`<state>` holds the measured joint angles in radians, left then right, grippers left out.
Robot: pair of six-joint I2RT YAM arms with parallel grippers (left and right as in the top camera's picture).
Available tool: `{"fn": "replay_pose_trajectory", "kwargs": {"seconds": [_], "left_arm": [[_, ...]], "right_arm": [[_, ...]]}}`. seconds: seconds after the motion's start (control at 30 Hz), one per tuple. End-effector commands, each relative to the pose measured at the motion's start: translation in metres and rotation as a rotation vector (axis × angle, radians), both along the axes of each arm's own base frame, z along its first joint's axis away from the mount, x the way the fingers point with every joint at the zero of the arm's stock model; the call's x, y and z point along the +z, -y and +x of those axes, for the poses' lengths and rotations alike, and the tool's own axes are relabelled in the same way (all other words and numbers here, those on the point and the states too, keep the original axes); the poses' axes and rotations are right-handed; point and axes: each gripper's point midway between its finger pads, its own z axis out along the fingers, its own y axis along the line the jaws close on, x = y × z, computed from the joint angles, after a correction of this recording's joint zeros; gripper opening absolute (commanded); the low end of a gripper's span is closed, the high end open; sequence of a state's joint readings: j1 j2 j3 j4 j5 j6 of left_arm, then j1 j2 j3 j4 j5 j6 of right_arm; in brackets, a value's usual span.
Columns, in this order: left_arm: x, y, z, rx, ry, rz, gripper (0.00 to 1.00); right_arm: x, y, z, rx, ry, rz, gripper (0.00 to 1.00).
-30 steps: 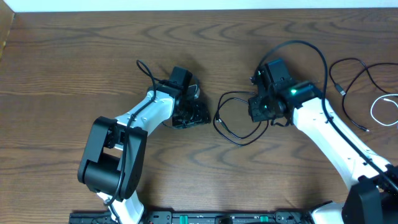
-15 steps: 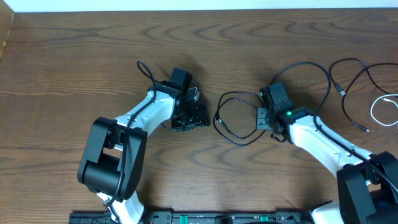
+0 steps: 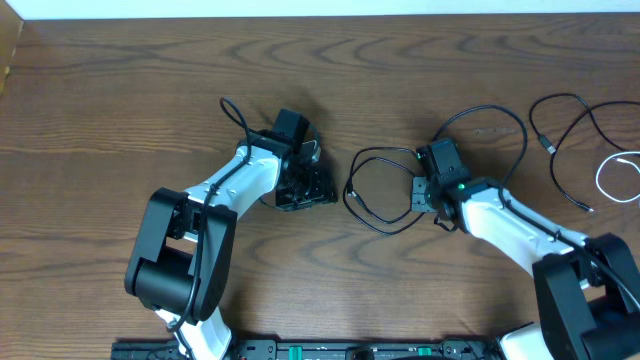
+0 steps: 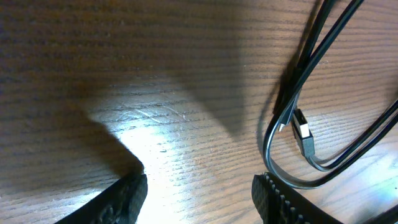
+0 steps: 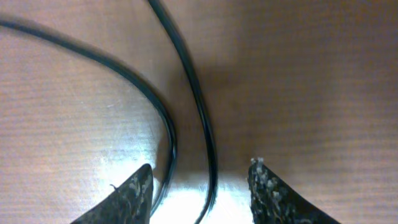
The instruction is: Untangle cables
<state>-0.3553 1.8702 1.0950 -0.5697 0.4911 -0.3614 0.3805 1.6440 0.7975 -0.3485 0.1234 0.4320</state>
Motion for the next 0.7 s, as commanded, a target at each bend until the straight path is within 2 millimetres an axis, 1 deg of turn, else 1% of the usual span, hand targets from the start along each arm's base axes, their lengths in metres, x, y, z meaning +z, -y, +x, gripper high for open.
{"fn": "replay_pose_trajectory", "kwargs": {"seconds": [0.0,0.07,0.13,0.17,0.2,0.27,0.33,0.43,0.53,0.57,0.6,0.63,0.67], "left_arm": [[-0.005,-0.007,-0.001,-0.006,0.002,0.042,0.60],[-0.005,-0.007,-0.001,-0.006,0.001,0.043,0.60],[-0.005,-0.008,-0.002,-0.006,-0.001,0.044,0.60],[-0.005,-0.008,-0.003,-0.006,-0.004,0.045,0.60],[-0.005,-0.008,-0.003,-0.006,-0.004,0.045,0.60],[-0.005,-0.008,-0.003,-0.006,-0.004,0.045,0.60],[-0.005,-0.008,-0.003,-0.006,-0.006,0.046,0.60],[-0.005,-0.009,-0.004,-0.006,-0.011,0.048,0.60],[-0.006,-0.009,-0.005,-0.006,-0.013,0.048,0.60],[-0.006,-0.009,-0.005,-0.006,-0.013,0.048,0.60],[-0.006,-0.009,-0.005,-0.006,-0.013,0.048,0.60],[-0.006,-0.009,-0.005,-0.006,-0.013,0.048,0.60],[-0.006,-0.009,-0.005,-0.006,-0.013,0.048,0.60]], "right_arm": [[0.023,-0.005,0.027,0.054,0.006,-0.003,0.47],[0.041,-0.005,0.043,0.076,0.004,-0.019,0.48],[0.048,-0.007,0.051,0.105,-0.001,-0.023,0.50],[0.050,-0.012,0.055,0.146,-0.022,-0.013,0.51],[0.047,-0.016,0.055,0.161,-0.043,-0.001,0.51],[0.032,-0.021,0.050,0.172,-0.099,0.019,0.53],[0.015,-0.020,0.043,0.172,-0.157,0.007,0.53],[-0.004,-0.018,0.038,0.171,-0.209,-0.006,0.54],[-0.015,-0.017,0.035,0.170,-0.237,-0.014,0.55],[-0.015,-0.016,0.034,0.169,-0.240,-0.014,0.55],[-0.017,-0.016,0.033,0.168,-0.246,-0.015,0.54],[-0.017,-0.016,0.032,0.169,-0.251,-0.016,0.47],[-0.017,-0.016,0.029,0.170,-0.261,-0.014,0.37]]}}
